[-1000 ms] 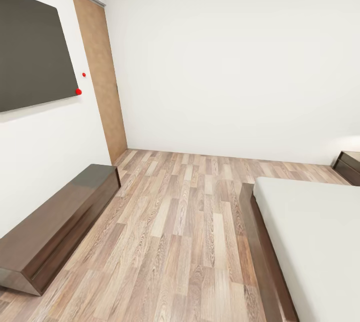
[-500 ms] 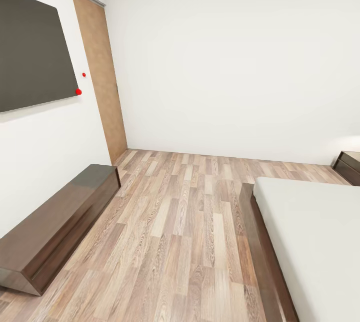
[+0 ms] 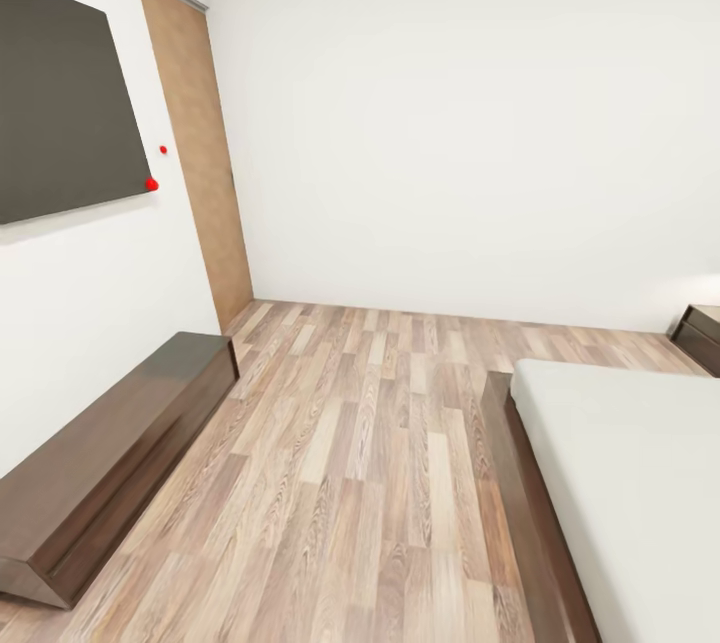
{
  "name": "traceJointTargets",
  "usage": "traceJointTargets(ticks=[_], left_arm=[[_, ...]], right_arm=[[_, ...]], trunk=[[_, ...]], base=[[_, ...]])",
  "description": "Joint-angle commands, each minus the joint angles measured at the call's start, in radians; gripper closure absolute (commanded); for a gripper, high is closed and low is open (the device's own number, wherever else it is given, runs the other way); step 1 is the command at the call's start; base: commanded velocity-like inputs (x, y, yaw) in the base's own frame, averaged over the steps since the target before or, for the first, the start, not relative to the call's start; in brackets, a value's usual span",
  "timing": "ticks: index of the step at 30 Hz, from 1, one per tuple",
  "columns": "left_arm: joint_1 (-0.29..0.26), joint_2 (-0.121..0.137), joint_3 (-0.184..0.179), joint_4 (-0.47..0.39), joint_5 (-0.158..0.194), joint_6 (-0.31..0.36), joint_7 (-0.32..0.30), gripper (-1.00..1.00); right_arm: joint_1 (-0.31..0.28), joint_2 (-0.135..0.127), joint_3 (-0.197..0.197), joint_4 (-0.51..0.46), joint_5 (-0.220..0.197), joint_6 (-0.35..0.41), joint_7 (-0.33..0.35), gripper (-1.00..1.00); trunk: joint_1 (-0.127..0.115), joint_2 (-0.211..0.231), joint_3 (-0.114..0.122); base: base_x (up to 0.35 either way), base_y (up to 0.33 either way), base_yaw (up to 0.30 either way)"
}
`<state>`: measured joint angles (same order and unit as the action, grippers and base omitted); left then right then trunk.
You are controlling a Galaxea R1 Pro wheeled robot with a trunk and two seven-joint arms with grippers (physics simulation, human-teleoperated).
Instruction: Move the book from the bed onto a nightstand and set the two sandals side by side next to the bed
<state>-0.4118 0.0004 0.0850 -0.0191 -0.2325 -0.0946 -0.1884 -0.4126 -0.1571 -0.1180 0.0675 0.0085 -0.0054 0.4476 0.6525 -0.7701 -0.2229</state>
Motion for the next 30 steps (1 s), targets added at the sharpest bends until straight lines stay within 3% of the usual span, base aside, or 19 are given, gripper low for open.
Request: traceJointTargets(ticks=[1,18,30], left_arm=[[-0.001,0.000,0.009,0.001,-0.010,-0.003,-0.002,-1.00],[-0.001,0.000,0.009,0.001,-0.010,-0.004,-0.002,-1.00],[-0.001,0.000,0.009,0.001,-0.010,-0.004,-0.003,-1.00]], right_arm=[[-0.002,-0.001,-0.008,0.003,0.001,-0.001,0.003,-1.00],[-0.002,-0.001,-0.008,0.003,0.001,-0.001,0.006,-1.00],[-0.002,0.000,-0.006,0.003,0.001,-0.001,0.006,-1.00]], trunk=[[0.001,-0.001,-0.001],[0.001,-0.001,-0.001],[0.001,-0.001,-0.001]], base=[[0.312,0.000,0.000],[0.328,0.000,-0.012],[0.314,0.000,-0.214]])
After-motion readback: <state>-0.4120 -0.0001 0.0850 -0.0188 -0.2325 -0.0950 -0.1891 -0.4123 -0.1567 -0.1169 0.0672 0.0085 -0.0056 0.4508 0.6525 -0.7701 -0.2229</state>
